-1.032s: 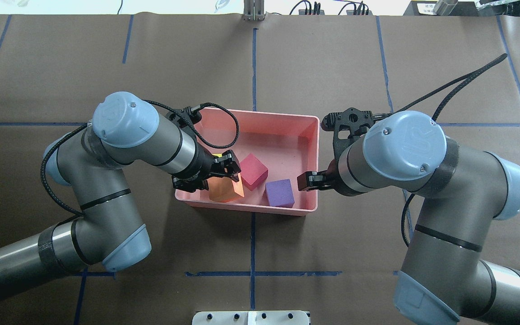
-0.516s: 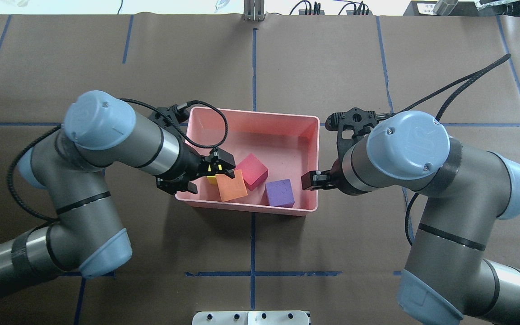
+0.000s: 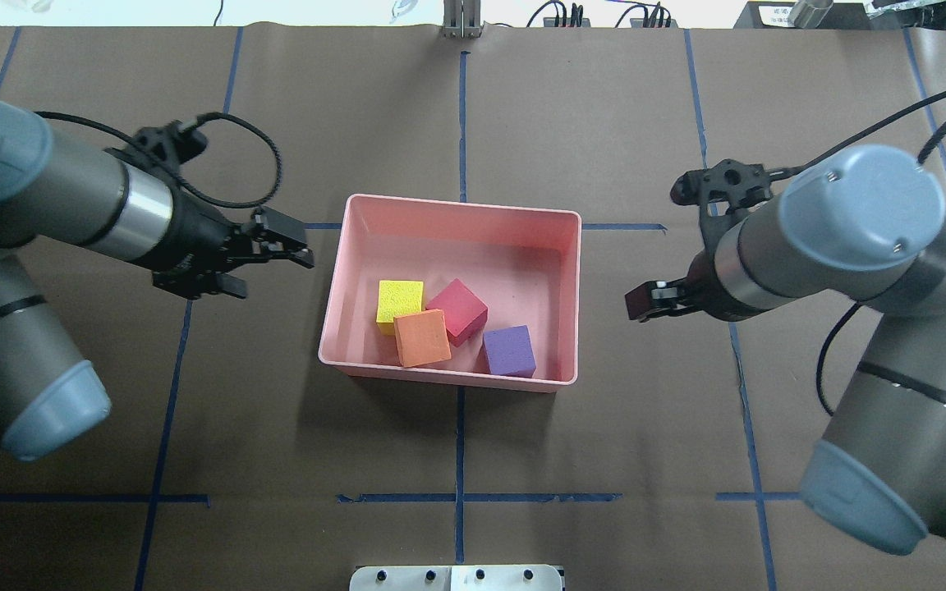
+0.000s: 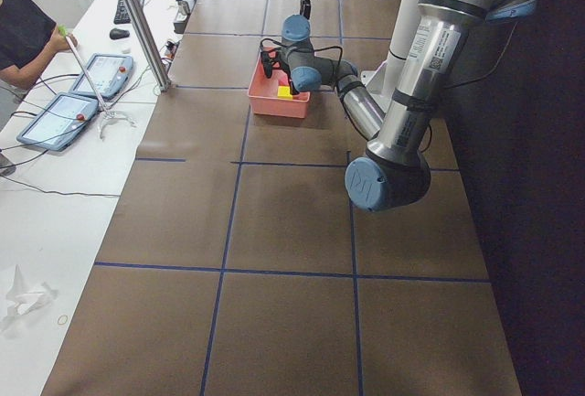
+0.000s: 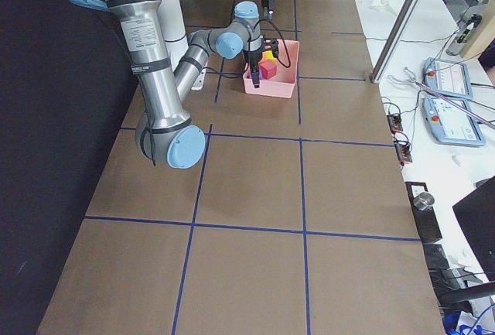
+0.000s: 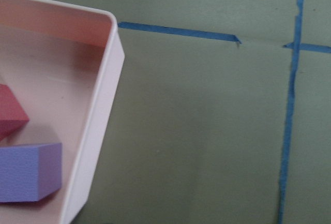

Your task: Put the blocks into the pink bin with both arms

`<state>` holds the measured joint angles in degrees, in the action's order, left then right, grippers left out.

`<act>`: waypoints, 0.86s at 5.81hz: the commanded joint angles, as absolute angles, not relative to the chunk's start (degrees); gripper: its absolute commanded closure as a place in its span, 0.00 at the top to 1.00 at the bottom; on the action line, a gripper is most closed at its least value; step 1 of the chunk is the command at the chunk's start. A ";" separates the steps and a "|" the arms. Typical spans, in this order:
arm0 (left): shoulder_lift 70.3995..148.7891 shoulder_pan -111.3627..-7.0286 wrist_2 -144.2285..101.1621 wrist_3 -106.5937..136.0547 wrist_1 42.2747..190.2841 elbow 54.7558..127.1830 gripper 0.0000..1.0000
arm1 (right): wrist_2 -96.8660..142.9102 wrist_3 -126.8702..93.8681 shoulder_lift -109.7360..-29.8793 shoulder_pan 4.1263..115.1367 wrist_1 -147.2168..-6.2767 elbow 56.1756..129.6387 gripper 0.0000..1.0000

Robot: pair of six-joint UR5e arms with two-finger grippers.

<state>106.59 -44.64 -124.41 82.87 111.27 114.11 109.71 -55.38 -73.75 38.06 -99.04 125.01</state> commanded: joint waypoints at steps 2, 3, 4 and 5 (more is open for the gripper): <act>87.34 -58.76 -130.69 50.05 111.36 116.46 1.00 | 121.42 -33.23 -84.69 56.09 -99.14 125.51 1.00; 82.40 -62.80 -130.69 38.35 111.27 116.19 1.00 | 127.47 -24.35 -88.21 64.43 -99.14 123.68 1.00; 79.40 -67.89 -130.69 25.62 110.66 114.89 1.00 | 131.44 -13.90 -92.51 71.38 -99.14 121.84 1.00; 78.76 -73.77 -130.69 12.79 107.87 112.09 1.00 | 131.66 -3.88 -95.33 76.94 -99.31 118.68 1.00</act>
